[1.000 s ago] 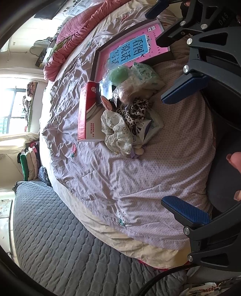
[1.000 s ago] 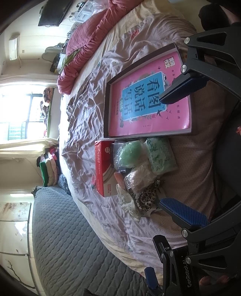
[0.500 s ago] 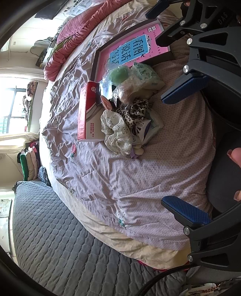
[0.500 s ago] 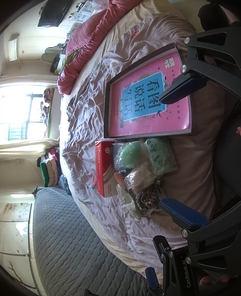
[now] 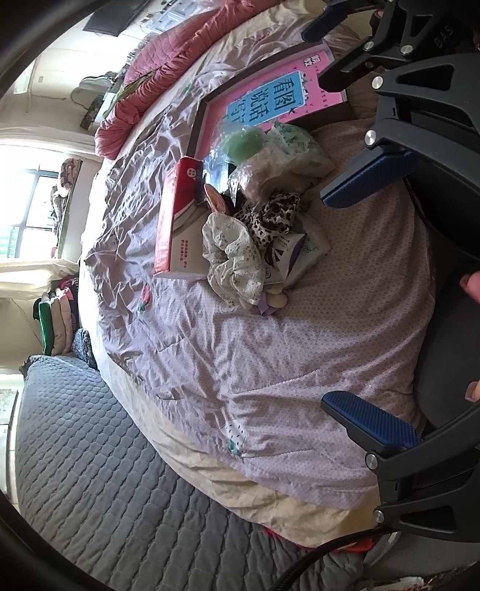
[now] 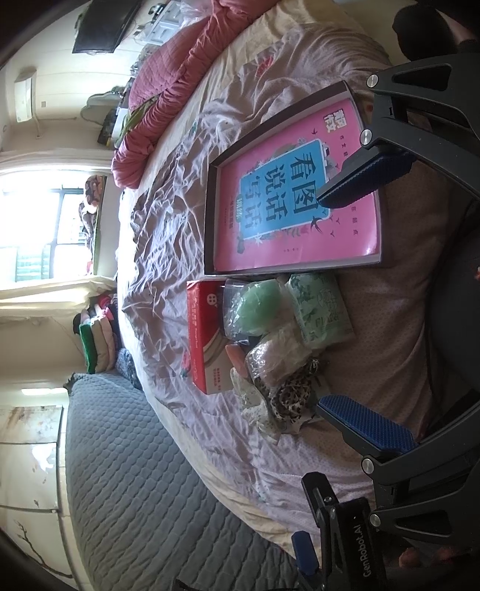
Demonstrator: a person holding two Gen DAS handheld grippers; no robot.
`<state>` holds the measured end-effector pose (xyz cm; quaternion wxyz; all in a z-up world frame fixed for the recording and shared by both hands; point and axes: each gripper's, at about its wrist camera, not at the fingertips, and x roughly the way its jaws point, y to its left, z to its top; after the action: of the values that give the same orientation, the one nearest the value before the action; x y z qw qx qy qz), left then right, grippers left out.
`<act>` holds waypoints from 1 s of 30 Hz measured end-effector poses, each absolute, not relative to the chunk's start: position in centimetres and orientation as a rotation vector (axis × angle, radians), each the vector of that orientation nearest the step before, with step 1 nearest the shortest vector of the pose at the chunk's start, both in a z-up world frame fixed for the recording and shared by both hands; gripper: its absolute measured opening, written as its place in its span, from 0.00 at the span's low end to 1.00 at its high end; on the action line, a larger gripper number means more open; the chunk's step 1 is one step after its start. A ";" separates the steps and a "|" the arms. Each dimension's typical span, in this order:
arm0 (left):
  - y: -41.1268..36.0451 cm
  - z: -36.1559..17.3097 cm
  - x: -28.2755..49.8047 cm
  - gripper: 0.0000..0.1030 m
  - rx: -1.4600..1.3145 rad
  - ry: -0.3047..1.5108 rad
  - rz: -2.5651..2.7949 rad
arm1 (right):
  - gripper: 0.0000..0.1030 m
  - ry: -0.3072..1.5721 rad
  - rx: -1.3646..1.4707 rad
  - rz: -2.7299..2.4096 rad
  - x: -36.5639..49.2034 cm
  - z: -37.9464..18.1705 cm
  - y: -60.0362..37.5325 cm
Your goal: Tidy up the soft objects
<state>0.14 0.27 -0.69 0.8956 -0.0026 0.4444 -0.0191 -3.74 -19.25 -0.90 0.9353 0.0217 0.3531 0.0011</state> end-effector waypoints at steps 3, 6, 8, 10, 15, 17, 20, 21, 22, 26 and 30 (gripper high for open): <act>0.7 -1.2 0.4 0.97 -0.024 0.931 -0.039 | 0.98 0.723 0.053 0.005 -3.5 -1.2 -19.3; 1.0 -1.6 0.8 0.97 -0.040 0.944 -0.041 | 0.98 0.723 0.058 0.008 -3.0 -1.5 -19.3; 1.2 -1.9 1.2 0.97 -0.045 0.947 -0.038 | 0.98 0.723 0.064 0.009 -2.6 -1.7 -19.4; 1.4 -2.1 1.5 0.97 -0.051 0.949 -0.037 | 0.98 0.724 0.071 0.010 -2.3 -2.0 -19.4; 1.5 -2.4 2.2 0.97 -0.076 0.943 -0.060 | 0.98 0.723 0.078 0.011 -1.7 -2.5 -19.6; 1.3 -2.5 2.7 0.97 -0.080 0.943 -0.070 | 0.98 0.720 0.079 0.007 -1.3 -2.6 -19.8; 1.0 -2.5 3.5 0.97 -0.086 0.944 -0.079 | 0.98 0.704 0.074 -0.011 -0.4 -2.8 -20.2; 0.8 -2.5 4.0 0.97 -0.087 0.944 -0.081 | 0.98 0.700 0.077 -0.017 0.0 -2.9 -20.3; 0.8 -2.6 4.4 0.97 -0.090 0.947 -0.077 | 0.98 0.696 0.084 -0.023 0.4 -2.9 -20.6; 1.0 -2.8 6.3 0.97 -0.115 0.959 -0.068 | 0.98 0.676 0.129 -0.041 2.2 -2.7 -21.7; 1.2 -3.3 8.3 0.97 -0.141 0.987 -0.062 | 0.98 0.693 0.149 -0.033 4.5 -3.0 -22.4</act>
<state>8.28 1.23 -3.26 0.8777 -0.0674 0.4734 -0.0299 4.51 -22.41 -2.96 0.9377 0.0729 0.3393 -0.0161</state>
